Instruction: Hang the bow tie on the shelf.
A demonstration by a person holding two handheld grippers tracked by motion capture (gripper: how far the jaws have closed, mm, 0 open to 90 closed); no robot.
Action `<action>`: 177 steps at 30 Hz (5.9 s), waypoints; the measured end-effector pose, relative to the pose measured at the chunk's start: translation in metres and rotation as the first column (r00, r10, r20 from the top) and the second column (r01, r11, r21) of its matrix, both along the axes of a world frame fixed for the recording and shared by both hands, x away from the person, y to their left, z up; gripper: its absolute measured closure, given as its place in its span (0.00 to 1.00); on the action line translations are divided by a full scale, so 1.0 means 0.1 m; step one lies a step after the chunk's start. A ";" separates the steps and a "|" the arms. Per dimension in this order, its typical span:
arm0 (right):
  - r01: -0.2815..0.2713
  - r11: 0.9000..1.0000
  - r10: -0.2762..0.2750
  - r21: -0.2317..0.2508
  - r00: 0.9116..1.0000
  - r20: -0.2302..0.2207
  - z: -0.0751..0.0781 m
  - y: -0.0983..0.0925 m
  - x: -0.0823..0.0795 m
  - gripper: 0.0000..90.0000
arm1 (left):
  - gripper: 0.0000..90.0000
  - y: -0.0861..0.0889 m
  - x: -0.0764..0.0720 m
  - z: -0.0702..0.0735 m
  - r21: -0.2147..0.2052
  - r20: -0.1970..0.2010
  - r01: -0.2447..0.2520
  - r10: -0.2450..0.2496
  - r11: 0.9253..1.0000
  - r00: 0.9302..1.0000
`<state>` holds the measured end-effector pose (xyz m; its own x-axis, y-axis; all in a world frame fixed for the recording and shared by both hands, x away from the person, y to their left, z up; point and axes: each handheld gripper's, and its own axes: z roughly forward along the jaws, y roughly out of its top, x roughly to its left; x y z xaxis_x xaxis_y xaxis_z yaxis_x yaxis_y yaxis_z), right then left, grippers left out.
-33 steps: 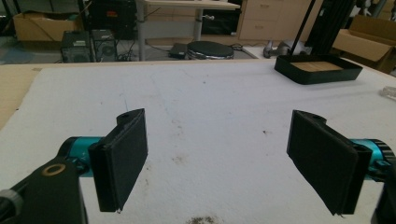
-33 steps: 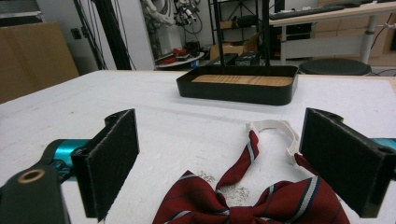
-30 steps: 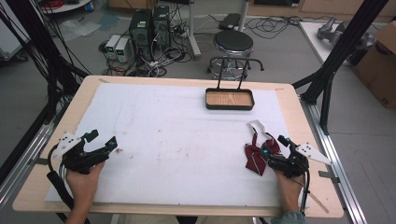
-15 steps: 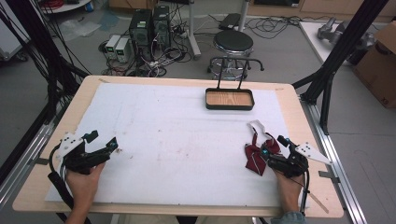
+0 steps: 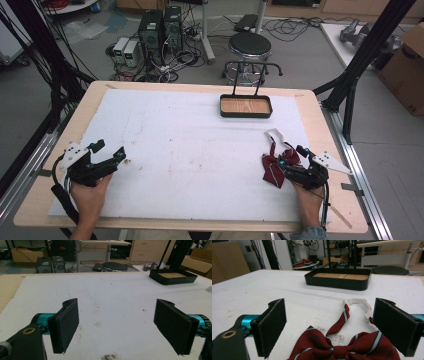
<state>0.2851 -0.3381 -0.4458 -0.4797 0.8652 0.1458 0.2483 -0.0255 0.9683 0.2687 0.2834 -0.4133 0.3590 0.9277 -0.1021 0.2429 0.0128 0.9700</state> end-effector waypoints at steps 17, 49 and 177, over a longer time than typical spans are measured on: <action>0.044 0.984 -0.079 -0.175 0.977 -0.200 0.00 0.10 0.15 0.19 | 0.23 -0.03 0.00 0.00 0.017 -0.001 0.005 -0.005 1.000 1.000; 0.011 0.938 -0.140 -0.346 0.926 -0.351 -0.05 0.26 0.27 0.64 | 0.23 -0.04 0.01 -0.01 0.019 -0.007 0.004 -0.003 1.000 1.000; 0.312 0.933 -0.339 -0.179 0.929 -0.148 1.61 0.09 2.29 0.70 | 0.23 -0.07 0.03 -0.05 0.018 -0.025 0.047 -0.046 0.999 0.999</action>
